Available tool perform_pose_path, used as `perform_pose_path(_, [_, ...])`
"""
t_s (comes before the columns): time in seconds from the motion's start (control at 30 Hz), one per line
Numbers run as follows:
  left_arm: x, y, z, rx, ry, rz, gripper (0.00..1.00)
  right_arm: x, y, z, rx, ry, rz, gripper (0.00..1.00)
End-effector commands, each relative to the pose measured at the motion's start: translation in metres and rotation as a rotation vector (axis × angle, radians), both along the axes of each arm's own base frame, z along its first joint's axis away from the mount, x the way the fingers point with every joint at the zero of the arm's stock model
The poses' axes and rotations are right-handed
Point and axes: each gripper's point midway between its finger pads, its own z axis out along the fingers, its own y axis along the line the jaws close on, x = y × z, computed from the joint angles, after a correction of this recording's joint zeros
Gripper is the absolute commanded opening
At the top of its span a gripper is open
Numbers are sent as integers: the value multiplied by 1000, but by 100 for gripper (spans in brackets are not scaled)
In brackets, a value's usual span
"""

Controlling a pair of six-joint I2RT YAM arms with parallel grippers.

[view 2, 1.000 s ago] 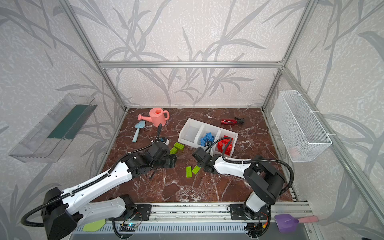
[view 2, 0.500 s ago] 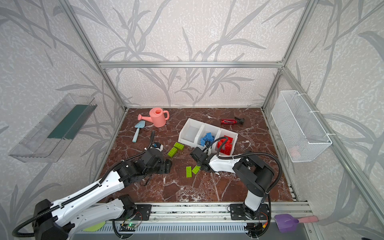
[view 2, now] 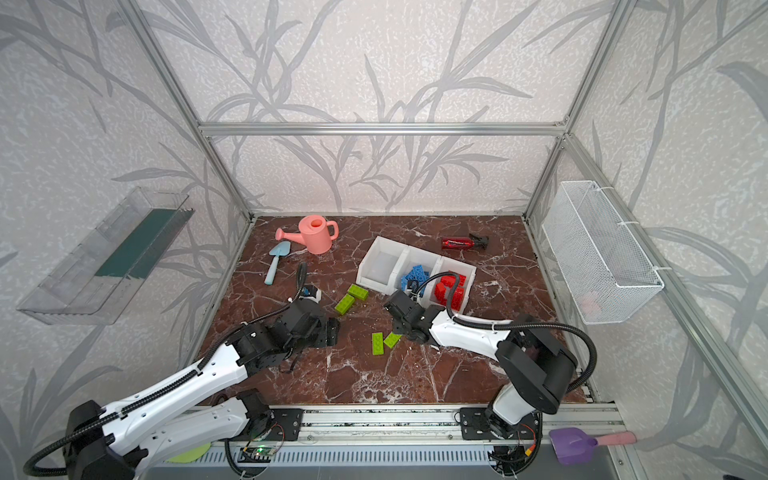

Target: Sort the legos into containers by color

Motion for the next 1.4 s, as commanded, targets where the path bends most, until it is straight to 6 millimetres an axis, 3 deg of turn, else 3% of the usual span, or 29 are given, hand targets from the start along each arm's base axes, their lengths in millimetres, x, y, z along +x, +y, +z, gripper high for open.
perform_pose_path(0.0, [6, 17, 2, 35, -53, 84, 85, -24, 8, 8, 37, 31, 133, 35])
perform_pose_path(0.17, [8, 24, 0, 56, -80, 112, 85, -21, 31, 35, 81, -30, 284, 35])
perform_pose_path(0.37, [6, 21, -3, 38, -67, 105, 85, 1, 81, 81, 120, -47, 424, 35])
perform_pose_path(0.5, [2, 21, -12, 38, -46, 96, 85, 36, 101, 100, 146, -63, 426, 35])
perform_pose_path(0.6, [-2, 25, -18, 55, -32, 98, 84, 69, 109, 98, 163, -44, 405, 35])
perform_pose_path(0.73, [-7, 26, -23, 55, -20, 87, 84, 108, 103, 92, 140, -16, 344, 35])
perform_pose_path(0.93, [-9, 27, -27, 38, -27, 81, 84, 148, 83, 81, 168, 9, 251, 36])
perform_pose_path(1.13, [-7, 37, -28, 72, -41, 136, 85, 166, 79, 69, 199, 31, 225, 47])
perform_pose_path(1.27, [-6, 47, -26, 99, -54, 187, 88, 172, 78, 68, 200, 24, 216, 58])
perform_pose_path(1.37, [-4, 56, -21, 122, -71, 235, 91, 172, 76, 75, 212, 14, 216, 61])
